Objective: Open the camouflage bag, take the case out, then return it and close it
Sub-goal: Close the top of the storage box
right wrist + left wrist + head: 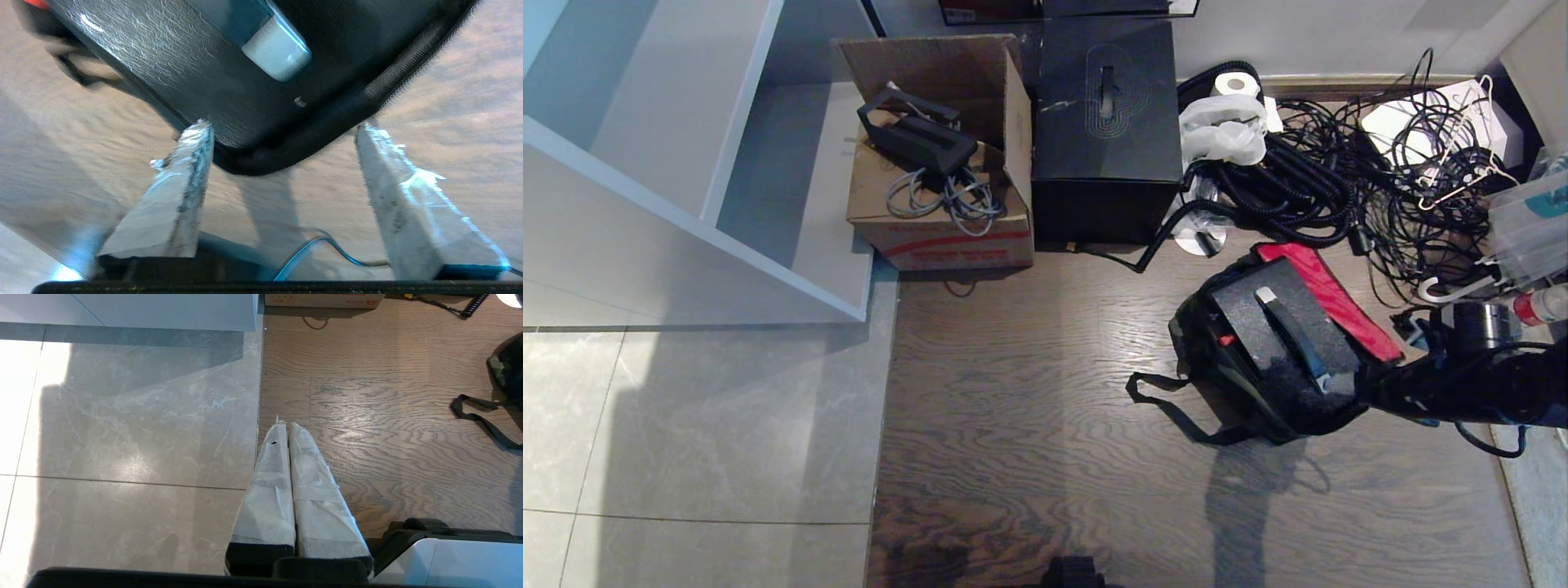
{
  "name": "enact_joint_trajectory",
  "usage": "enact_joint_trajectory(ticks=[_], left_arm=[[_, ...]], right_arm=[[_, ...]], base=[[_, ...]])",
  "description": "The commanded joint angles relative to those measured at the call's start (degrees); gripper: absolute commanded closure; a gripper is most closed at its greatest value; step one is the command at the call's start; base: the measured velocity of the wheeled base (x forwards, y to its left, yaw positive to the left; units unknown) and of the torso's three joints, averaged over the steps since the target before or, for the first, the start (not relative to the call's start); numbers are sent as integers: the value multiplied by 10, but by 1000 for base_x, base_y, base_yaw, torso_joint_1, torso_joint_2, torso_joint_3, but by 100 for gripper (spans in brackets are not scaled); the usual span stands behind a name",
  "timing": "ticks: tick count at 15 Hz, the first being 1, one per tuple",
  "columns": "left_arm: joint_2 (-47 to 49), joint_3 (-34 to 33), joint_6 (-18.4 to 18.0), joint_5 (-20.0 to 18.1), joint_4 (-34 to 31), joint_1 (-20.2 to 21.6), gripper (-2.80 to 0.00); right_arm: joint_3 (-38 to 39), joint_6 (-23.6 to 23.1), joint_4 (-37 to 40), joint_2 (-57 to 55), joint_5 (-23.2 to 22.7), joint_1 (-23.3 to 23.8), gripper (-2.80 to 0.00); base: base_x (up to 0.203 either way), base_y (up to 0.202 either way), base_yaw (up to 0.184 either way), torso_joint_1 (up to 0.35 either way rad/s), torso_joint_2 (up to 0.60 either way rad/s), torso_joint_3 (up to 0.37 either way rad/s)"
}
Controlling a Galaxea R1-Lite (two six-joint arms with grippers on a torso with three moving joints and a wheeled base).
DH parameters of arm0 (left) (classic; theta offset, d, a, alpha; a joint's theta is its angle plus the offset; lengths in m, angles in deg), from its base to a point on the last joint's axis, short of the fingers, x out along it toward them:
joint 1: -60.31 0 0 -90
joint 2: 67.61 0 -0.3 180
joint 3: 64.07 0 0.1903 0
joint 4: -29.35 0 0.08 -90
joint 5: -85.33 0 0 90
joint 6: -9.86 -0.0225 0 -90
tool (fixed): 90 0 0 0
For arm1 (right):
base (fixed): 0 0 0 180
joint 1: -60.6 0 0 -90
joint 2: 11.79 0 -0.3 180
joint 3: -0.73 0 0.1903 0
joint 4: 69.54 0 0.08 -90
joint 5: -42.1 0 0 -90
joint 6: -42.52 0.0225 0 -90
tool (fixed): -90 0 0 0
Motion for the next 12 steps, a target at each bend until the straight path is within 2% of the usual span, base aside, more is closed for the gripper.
enact_joint_trajectory(ticks=[1,6,10,12], left_arm=[[0,0,0,0,0,0,0],[0,0,0,0,0,0,0],[0,0,0,0,0,0,0],[0,0,0,0,0,0,0]], right_arm=[[-11,52,-5,25,-17,-6,-280],[-35,215,-30,18,-17,-71,-280],[-142,305,-78,-32,26,-74,-280],[-212,362,-77,-66,43,-70,-280]], base=[[0,0,0,0,0,0],[0,0,0,0,0,0],[0,0,0,0,0,0],[0,0,0,0,0,0]])
